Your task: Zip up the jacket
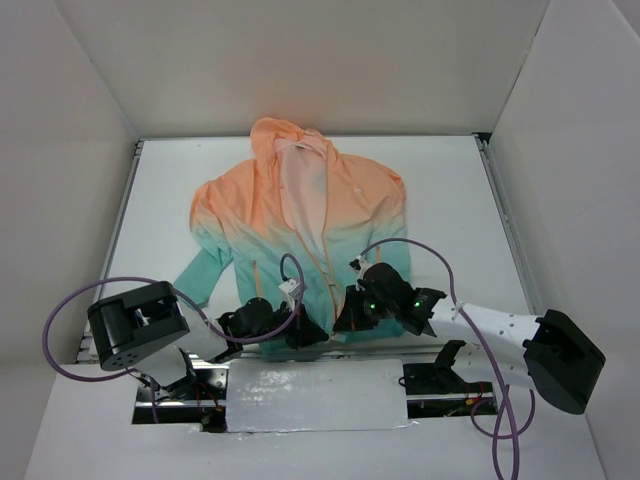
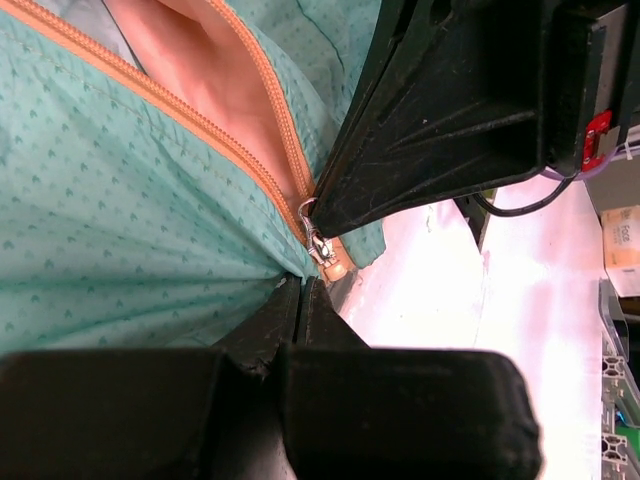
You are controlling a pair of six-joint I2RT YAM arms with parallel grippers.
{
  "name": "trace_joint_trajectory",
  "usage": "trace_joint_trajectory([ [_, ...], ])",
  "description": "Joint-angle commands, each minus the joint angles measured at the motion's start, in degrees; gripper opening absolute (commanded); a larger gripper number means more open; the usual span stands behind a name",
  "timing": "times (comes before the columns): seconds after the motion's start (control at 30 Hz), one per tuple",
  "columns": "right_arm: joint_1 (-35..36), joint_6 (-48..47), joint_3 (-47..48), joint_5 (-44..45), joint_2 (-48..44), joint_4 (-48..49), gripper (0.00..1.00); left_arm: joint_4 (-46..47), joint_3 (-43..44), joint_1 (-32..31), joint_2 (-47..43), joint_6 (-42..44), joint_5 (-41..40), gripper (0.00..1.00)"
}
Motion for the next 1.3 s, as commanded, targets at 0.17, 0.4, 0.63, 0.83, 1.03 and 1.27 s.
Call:
trace_joint_trajectory([
  [0.17,-0.1,-4.1,-3.2,-9.6,-0.1,6.2,0.0,0.4,1.1,-1.7,0.9,2.0,5.8,0.0],
  [0.4,1.0,-4.5,-4.6,-11.0,2.3,6.6,0.0,0.6,1.1,-1.8,0.9,2.1,5.9,0.0],
  [0.63,-2.0,-2.5,-3.2,-2.2,-1.4,1.2,0.0,0.7,1.2,-2.1,1.7,2.8,6.5,0.0],
  [0.83,-9.5,4.1,-8.3,2.8,-8.8,4.3,0.0,-0.4,1.4,-2.7,1.6,3.6,5.5,0.0],
  [1.03,-12.4,6.4,-9.1,-0.1,-10.2,11.2,0.0,-0.4,1.8,-3.2,2.0,4.2,5.8,0.0],
  [1.27,-13.5,-0.1,-5.3,-1.5,-3.1,13.3,0.0,0.6,1.1,-3.5,1.1,4.1,5.9,0.0],
])
